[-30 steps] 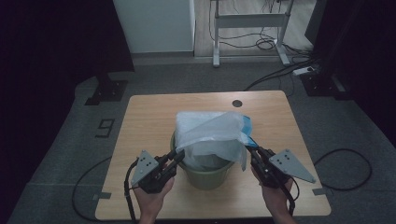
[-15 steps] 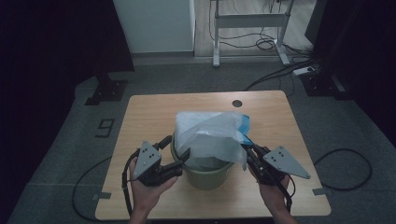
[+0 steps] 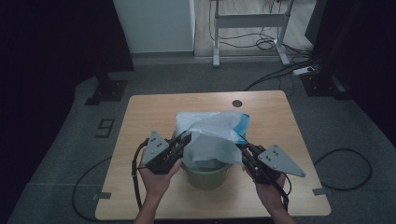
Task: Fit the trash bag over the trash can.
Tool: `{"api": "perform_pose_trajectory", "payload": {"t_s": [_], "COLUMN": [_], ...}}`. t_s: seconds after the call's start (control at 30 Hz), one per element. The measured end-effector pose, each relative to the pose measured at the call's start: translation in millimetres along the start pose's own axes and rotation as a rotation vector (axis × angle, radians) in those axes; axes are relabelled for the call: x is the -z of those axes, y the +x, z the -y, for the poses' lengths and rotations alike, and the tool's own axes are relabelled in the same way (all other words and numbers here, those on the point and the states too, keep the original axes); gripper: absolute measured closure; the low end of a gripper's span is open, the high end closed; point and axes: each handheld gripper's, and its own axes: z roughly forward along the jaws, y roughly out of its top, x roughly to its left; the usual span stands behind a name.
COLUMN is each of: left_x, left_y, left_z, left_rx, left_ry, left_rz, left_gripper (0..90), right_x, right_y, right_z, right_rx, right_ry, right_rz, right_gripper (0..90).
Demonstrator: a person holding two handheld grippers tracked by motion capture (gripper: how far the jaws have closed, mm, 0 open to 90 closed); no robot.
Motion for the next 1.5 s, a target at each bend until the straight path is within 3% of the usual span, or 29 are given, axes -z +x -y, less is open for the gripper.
{"api": "perform_pose_trajectory", "payload": {"t_s": [0.23,0.4,0.5,0.63,0.8,0.9,1.1,1.2,1.33,1.5], "left_x": [24.9,34.4,37.3,39.8,42.4,43.6,47.5,49.5,51.4,53.3], "left_y": [-3.0,2.7,11.5,17.8,19.0,19.8,20.9,24.0,27.2,27.5], "left_z": [27.7,39.1,45.1,51.5,58.1,60.6,65.5,69.7,71.8,71.8], "left_rx": [0.023,0.051,0.091,0.123,0.135,0.141,0.163,0.213,0.243,0.24], "left_ry": [-0.008,-0.001,-0.002,-0.002,0.002,0.001,-0.035,-0.074,-0.092,-0.097], "left_rz": [-0.037,-0.084,-0.101,-0.113,-0.118,-0.113,-0.102,-0.074,-0.058,-0.062], "left_gripper": [88.7,89.0,89.0,89.1,88.9,88.6,88.7,89.0,89.0,89.0], "right_x": [-11.4,-13.0,-0.4,22.3,41.9,40.7,25.9,11.1,-5.3,-24.5], "right_y": [14.4,25.0,25.0,20.3,1.1,-10.4,-23.9,-28.3,-31.4,-35.4], "right_z": [3.2,9.1,13.6,23.6,40.5,45.5,47.1,44.3,39.9,35.1], "right_rx": [0.0,-0.013,-0.029,-0.063,-0.116,-0.134,-0.139,-0.136,-0.12,-0.108], "right_ry": [0.016,0.043,0.047,0.049,0.056,0.076,0.114,0.138,0.174,0.214], "right_rz": [-0.074,-0.15,-0.168,-0.174,-0.152,-0.12,-0.081,-0.059,-0.046,-0.033], "right_gripper": [85.6,59.3,46.5,37.7,36.2,36.3,36.7,38.6,41.0,42.7]}}
